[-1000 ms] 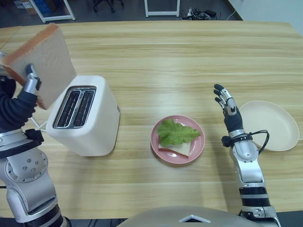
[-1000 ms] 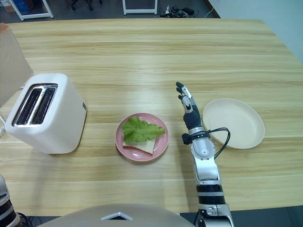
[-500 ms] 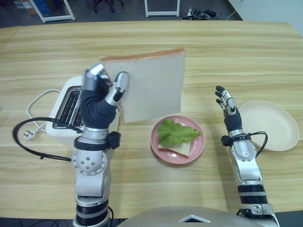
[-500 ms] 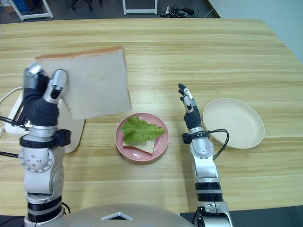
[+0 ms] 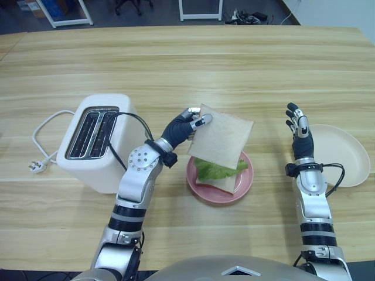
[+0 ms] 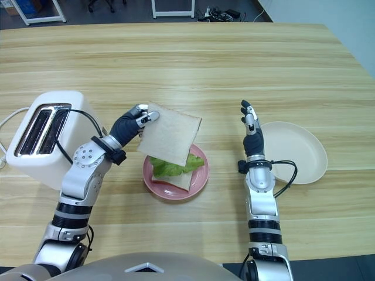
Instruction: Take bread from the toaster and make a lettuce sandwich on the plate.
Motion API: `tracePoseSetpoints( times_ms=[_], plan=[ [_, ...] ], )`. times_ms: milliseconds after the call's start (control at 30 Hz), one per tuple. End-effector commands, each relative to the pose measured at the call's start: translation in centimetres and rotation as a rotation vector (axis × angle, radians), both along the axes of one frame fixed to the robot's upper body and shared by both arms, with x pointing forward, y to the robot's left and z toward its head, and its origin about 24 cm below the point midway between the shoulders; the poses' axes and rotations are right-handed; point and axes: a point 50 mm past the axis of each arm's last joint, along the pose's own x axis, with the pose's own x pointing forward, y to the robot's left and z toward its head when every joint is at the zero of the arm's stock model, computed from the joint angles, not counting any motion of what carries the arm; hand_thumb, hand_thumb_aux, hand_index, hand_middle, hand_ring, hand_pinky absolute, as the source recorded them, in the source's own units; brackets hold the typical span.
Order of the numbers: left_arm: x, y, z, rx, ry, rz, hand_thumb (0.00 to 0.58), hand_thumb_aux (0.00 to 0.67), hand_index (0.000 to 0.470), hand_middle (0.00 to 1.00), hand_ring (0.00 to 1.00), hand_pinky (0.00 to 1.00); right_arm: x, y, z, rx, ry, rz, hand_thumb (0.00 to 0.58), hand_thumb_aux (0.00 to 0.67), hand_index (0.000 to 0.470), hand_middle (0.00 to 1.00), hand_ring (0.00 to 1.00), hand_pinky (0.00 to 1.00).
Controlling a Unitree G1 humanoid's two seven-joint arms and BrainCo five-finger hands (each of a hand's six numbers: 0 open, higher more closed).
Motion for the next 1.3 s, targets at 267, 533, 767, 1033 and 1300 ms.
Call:
tracePoseSetpoints(
  times_ms=[267, 533, 767, 1033, 1300],
  plan=[
    [1.7, -0.5, -2.7, 0.166, 0.027, 0.048, 0.58, 0.67, 0.47, 1.0, 1.0, 1.0, 0.0, 1.3, -0.8, -0.022, 0.028, 0.038, 0.0, 0.0, 0.0, 0.0, 0.0, 0.0],
    [1.5, -1.2, -3.8, 0.263, 0.031, 0.0, 0.58, 0.67, 0.47, 1.0, 1.0, 1.0, -0.3, 2.4, -1.1, -0.059, 0.038, 0.071, 0.0, 0.0, 0.0, 0.0, 0.0, 0.0],
    [1.3, -1.0, -5.1, 0.378, 0.053, -0.016, 0.58, 0.67, 0.47, 1.0, 1.0, 1.0, -0.5, 2.7, -1.0, -0.086, 0.031, 0.079, 0.0, 0.0, 0.0, 0.0, 0.0, 0.0],
    [1.1, -0.7, -5.9, 0.459, 0.034, -0.004, 0.58, 0.67, 0.47, 1.0, 1.0, 1.0, -1.5, 3.6, 0.1, -0.207, -0.052, 0.122, 0.0, 0.0, 0.0, 0.0, 0.0, 0.0],
    [0.9, -0.7, -6.2, 0.609, -0.073, 0.009, 0.579, 0.641, 0.45, 1.0, 1.0, 1.0, -4.4, 5.1, 1.4, -0.678, -0.266, 0.188, 0.0, 0.0, 0.0, 0.0, 0.0, 0.0]
  ],
)
